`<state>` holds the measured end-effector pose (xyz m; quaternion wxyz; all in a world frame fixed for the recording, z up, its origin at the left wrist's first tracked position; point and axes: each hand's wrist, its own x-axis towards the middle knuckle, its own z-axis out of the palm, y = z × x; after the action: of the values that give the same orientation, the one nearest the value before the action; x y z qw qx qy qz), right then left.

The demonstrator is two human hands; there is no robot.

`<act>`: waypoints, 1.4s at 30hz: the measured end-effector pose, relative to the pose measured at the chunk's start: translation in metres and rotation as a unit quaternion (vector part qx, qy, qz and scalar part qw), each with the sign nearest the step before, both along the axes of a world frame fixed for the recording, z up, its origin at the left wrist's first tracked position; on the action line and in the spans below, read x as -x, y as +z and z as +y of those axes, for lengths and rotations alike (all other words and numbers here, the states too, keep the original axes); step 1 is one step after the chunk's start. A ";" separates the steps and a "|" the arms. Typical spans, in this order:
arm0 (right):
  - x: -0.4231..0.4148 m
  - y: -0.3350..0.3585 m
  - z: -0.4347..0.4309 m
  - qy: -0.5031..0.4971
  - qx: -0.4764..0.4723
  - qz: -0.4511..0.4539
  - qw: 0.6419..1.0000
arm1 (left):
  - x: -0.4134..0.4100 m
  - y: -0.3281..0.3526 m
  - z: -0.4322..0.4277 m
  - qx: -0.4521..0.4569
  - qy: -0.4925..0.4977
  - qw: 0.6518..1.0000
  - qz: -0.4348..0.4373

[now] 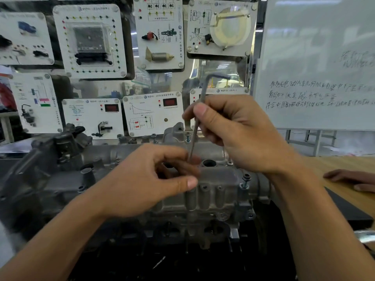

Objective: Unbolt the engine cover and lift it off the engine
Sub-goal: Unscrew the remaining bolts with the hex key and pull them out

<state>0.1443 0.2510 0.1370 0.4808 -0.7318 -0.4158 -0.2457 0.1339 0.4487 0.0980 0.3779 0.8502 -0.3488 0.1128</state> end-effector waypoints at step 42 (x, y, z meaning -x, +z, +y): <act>-0.010 -0.012 0.072 0.051 0.014 0.017 0.998 | 0.016 0.003 0.060 0.049 0.108 0.991 -0.066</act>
<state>0.1540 0.3234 0.1250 0.4898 -0.7204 -0.4474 -0.2024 0.1181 0.5083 0.1011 0.3811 0.8537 -0.2736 0.2262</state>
